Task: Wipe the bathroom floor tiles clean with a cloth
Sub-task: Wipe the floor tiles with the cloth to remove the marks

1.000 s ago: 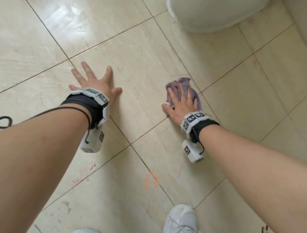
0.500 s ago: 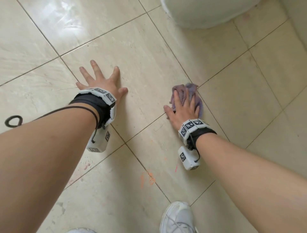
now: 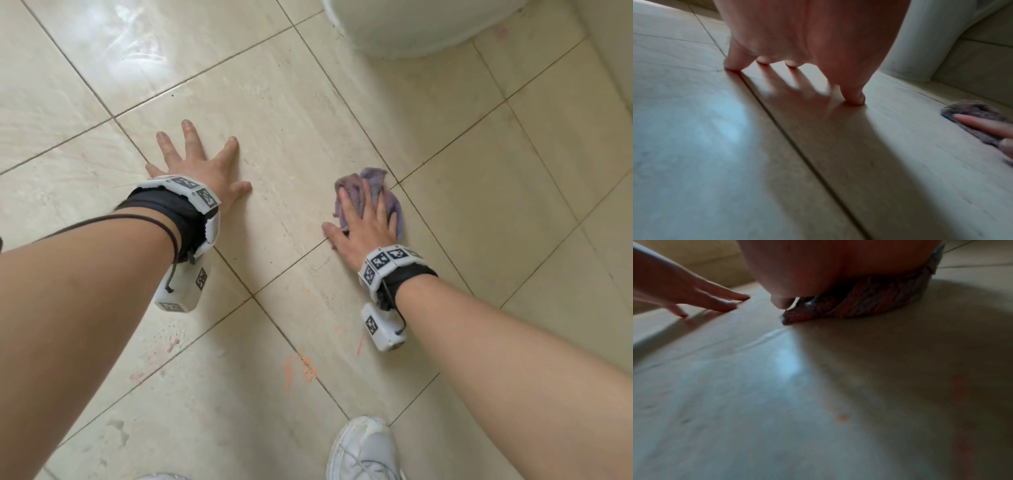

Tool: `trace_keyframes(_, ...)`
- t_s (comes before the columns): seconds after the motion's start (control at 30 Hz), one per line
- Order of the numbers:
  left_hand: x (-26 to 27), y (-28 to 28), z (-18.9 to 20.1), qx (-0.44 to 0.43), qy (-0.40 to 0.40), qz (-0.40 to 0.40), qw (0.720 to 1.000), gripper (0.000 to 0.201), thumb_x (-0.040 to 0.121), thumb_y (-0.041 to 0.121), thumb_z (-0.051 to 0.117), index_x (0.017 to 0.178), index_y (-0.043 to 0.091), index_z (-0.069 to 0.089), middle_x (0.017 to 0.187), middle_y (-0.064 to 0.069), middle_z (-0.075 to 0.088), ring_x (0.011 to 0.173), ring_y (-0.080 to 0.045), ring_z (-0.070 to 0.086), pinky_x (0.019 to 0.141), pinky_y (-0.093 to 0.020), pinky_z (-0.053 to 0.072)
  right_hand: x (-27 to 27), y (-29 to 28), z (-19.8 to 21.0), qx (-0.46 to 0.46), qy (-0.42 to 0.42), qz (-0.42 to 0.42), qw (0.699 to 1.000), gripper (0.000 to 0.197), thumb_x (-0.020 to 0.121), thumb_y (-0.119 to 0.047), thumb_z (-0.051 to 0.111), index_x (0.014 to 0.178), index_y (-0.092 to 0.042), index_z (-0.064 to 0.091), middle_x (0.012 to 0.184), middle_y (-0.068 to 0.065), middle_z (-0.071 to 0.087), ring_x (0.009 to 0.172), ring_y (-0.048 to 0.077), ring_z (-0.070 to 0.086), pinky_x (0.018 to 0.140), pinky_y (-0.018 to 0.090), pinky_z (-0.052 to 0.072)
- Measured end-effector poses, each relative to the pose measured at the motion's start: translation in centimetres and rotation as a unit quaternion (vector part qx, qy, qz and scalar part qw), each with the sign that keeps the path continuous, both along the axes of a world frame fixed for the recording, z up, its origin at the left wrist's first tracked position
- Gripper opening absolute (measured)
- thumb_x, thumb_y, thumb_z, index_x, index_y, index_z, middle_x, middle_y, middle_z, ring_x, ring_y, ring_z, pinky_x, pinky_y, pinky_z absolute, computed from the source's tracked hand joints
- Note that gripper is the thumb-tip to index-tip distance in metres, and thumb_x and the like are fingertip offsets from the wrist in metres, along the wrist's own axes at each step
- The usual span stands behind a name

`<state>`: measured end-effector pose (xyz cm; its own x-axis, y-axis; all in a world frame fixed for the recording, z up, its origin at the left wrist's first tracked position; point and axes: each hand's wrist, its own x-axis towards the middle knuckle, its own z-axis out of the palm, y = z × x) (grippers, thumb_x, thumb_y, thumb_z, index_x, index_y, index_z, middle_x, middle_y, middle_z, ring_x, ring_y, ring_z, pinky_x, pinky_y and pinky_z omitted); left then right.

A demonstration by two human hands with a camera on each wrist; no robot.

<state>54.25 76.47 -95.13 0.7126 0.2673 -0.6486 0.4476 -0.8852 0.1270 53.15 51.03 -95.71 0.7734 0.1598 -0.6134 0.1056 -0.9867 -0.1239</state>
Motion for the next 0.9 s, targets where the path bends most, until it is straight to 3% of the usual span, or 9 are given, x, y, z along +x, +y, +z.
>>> trace_keyframes(0.1, -0.8, 1.2, -0.2, 0.008, -0.017, -0.025, 1.000, 0.075, 0.092, 0.063, 0.047, 0.152, 0.048, 0.003, 0.162, 0.000, -0.022, 0.148, -0.035, -0.017, 0.116, -0.063, 0.005, 2.4, 0.1, -0.4, -0.025, -0.007, -0.063, 0.998, 0.075, 0.092, -0.071, 0.027, 0.152, -0.043, -0.008, 0.158, -0.003, -0.028, 0.145, 0.027, -0.026, 0.117, 0.058, -0.007)
trace_keyframes(0.2, -1.6, 2.6, -0.2, 0.011, -0.026, -0.041, 0.999, 0.076, 0.094, 0.061, 0.045, 0.154, 0.043, 0.002, 0.162, 0.001, -0.021, 0.149, -0.028, -0.015, 0.119, -0.058, 0.006, 5.0, 3.7, -0.6, -0.012, -0.032, -0.070, 0.997, 0.078, 0.090, -0.072, 0.029, 0.153, -0.040, -0.004, 0.160, -0.002, -0.025, 0.145, 0.031, -0.025, 0.116, 0.059, -0.008)
trace_keyframes(0.33, -3.2, 5.0, 0.0, 0.018, -0.019, -0.016, 1.000, 0.076, 0.094, 0.061, 0.045, 0.154, 0.043, 0.001, 0.162, 0.002, -0.021, 0.150, -0.024, -0.015, 0.119, -0.057, 0.006, 6.0, 9.6, -0.6, 0.014, -0.036, 0.018, 0.999, 0.077, 0.089, -0.073, 0.028, 0.153, -0.042, -0.002, 0.160, -0.004, -0.023, 0.146, 0.032, -0.022, 0.114, 0.060, -0.009)
trace_keyframes(0.47, -4.7, 6.6, 0.2, 0.030, -0.004, 0.024, 0.999, 0.077, 0.093, 0.062, 0.047, 0.153, 0.045, 0.002, 0.162, 0.004, -0.020, 0.149, -0.025, -0.016, 0.117, -0.060, 0.009, 3.6, 14.0, -0.5, 0.046, -0.020, 0.122, 0.991, 0.076, 0.090, -0.072, 0.030, 0.153, -0.043, -0.002, 0.160, -0.004, -0.026, 0.146, 0.032, -0.023, 0.113, 0.060, -0.012)
trace_keyframes(0.63, -6.9, 7.0, 0.4, 0.034, 0.013, 0.087, 0.996, 0.077, 0.092, 0.065, 0.046, 0.152, 0.049, 0.000, 0.161, 0.006, -0.023, 0.149, -0.030, -0.017, 0.112, -0.066, 0.015, 2.3, 17.4, -0.2, 0.049, -0.013, 0.169, 0.984, 0.073, 0.093, -0.068, 0.031, 0.153, -0.043, -0.001, 0.160, -0.002, -0.026, 0.146, 0.033, -0.023, 0.113, 0.061, -0.011)
trace_keyframes(0.9, -8.5, 7.8, 0.7, 0.038, 0.038, 0.113, 0.992, 0.085, 0.088, 0.063, 0.055, 0.152, 0.050, 0.000, 0.161, 0.003, -0.024, 0.148, -0.032, -0.018, 0.113, -0.065, 0.019, 2.1, 19.5, -0.5, 0.067, -0.015, 0.197, 0.978, 0.070, 0.093, -0.067, 0.029, 0.153, -0.043, 0.001, 0.160, -0.002, -0.024, 0.146, 0.032, -0.023, 0.113, 0.061, -0.012)
